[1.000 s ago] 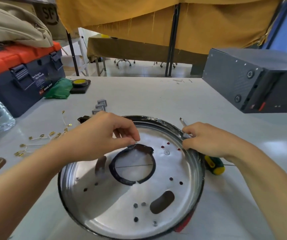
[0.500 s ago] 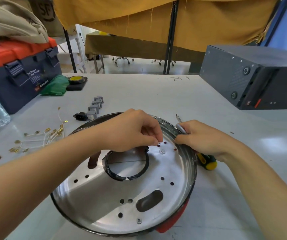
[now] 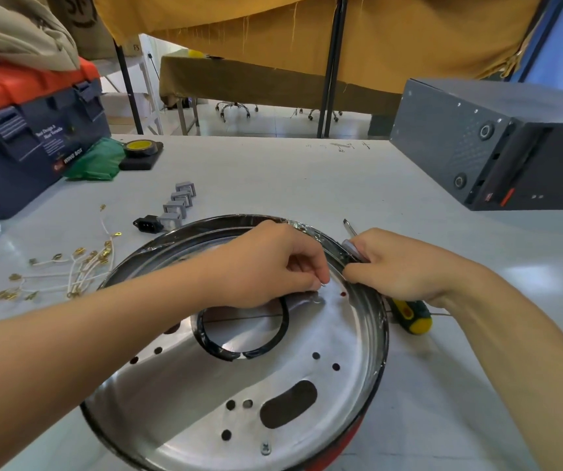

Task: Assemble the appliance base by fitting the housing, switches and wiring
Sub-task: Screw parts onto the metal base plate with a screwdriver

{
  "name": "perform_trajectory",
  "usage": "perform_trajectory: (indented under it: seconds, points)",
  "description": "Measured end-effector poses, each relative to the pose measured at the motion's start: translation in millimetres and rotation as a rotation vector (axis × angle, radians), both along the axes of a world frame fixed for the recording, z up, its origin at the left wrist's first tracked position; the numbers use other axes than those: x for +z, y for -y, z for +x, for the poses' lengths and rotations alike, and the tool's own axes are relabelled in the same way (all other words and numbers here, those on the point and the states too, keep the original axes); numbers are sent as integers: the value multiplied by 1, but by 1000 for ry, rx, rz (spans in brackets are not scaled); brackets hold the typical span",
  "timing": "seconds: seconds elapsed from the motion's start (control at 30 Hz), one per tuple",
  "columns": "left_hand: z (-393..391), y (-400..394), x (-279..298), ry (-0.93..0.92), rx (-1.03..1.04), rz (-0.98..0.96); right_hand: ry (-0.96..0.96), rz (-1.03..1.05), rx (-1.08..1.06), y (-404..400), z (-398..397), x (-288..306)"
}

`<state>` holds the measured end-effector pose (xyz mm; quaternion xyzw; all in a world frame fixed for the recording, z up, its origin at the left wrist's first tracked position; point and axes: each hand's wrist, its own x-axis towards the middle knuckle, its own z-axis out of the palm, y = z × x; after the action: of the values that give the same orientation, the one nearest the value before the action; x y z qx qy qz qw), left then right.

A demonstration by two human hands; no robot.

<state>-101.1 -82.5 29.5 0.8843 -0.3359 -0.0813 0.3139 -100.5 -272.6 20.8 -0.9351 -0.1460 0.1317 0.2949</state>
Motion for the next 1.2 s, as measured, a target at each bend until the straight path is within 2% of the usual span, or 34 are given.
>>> perform_trajectory:
  seconds: [0.43, 0.8, 1.03, 1.2]
  points:
    - [-2, 8, -1, 79, -56, 42, 5, -54, 46, -4, -1, 3]
    - [-2, 6, -5, 93, -38, -10, -63, 27, -41, -5, 1, 2]
    - [-2, 5, -4, 84, -19, -6, -41, 103, -83, -7, 1, 2]
    - [-1, 5, -3, 90, -19, 6, 14, 56, -91, -8, 1, 2]
